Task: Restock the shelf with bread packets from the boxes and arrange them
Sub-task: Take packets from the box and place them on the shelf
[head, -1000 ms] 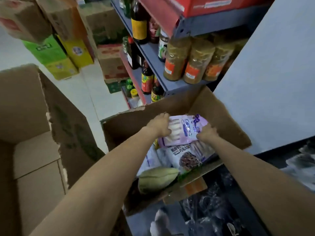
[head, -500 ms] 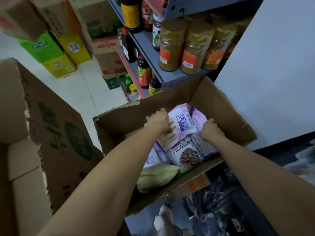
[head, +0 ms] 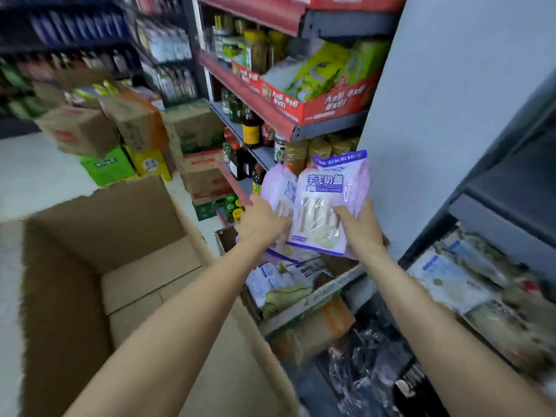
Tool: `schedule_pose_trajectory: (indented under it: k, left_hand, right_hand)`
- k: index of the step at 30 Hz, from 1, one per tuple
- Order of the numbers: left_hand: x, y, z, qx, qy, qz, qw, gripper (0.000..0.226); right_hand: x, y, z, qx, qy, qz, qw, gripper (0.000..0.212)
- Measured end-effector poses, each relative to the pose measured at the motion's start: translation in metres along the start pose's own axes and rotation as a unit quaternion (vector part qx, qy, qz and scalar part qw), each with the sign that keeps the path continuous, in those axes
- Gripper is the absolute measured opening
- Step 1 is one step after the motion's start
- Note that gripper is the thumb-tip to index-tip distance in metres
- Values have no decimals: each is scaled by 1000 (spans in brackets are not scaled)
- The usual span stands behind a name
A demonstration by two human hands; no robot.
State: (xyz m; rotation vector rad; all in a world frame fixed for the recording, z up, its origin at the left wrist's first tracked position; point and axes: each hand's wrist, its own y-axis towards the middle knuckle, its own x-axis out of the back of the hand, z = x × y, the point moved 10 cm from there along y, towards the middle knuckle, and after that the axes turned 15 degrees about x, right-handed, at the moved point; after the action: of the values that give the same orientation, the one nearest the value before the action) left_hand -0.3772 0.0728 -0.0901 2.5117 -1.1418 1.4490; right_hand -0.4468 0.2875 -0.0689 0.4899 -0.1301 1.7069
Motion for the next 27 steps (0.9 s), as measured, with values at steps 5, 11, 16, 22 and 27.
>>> schedule_pose_trajectory:
  k: [5,11,16,22,27]
  left_hand:
    - [95,-120,0,-101,-100,-63,988,63]
    - [150,-268,-47,-253,-226,-37,940,56]
    - [127,-400,-109,-355,-216,36,909,57]
    - [52,-565,-161,-455,-208,136,855,62]
    - [-20,-700,-189,-513,-182,199,815,64]
  right_hand:
    - [52,-95,98,67,81,-14,994,26]
    - [174,-188,194,170,58,-131,975,68]
    - [313,-285,213,189,47,-266,944,49]
    - [470,-421,174,137,57,-449,881,26]
    - [580,-523,131,101,52,-539,835,39]
